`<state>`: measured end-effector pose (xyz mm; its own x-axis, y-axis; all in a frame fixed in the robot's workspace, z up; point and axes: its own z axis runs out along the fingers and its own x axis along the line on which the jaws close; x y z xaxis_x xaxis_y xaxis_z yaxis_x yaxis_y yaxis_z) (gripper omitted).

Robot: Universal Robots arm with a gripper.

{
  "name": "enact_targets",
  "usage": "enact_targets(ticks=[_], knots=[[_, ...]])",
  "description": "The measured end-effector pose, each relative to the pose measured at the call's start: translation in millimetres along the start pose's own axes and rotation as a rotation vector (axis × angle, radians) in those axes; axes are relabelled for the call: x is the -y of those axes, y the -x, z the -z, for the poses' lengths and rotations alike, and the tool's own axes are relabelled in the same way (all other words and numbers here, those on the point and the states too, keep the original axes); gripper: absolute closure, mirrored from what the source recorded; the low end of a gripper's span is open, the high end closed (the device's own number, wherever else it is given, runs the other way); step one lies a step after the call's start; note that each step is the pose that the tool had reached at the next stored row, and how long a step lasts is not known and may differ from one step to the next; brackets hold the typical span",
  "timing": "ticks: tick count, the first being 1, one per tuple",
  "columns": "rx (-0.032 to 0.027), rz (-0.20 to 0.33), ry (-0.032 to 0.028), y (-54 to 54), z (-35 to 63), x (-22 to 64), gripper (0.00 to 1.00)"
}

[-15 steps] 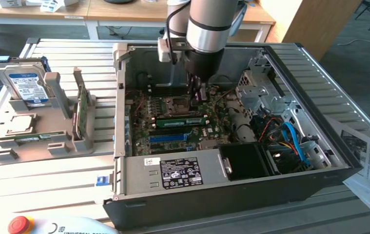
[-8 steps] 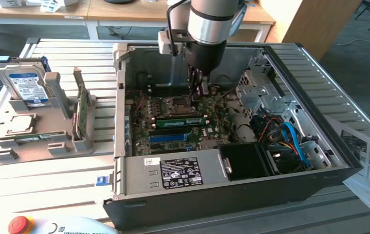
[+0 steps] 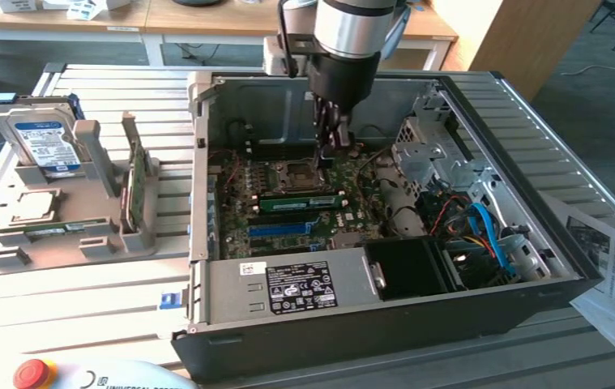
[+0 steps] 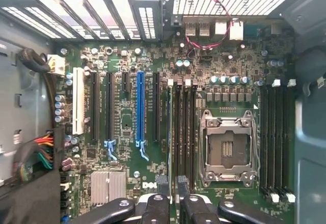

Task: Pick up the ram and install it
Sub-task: 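Insert the ram into the slot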

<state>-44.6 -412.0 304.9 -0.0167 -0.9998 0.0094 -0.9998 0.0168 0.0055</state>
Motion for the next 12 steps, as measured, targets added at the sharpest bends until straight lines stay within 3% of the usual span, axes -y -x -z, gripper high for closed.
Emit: enact_targets(ticks=[12], knots=[[-0.0054,0.000,-0.0001,-0.2,23.1,-0.1,0.80]])
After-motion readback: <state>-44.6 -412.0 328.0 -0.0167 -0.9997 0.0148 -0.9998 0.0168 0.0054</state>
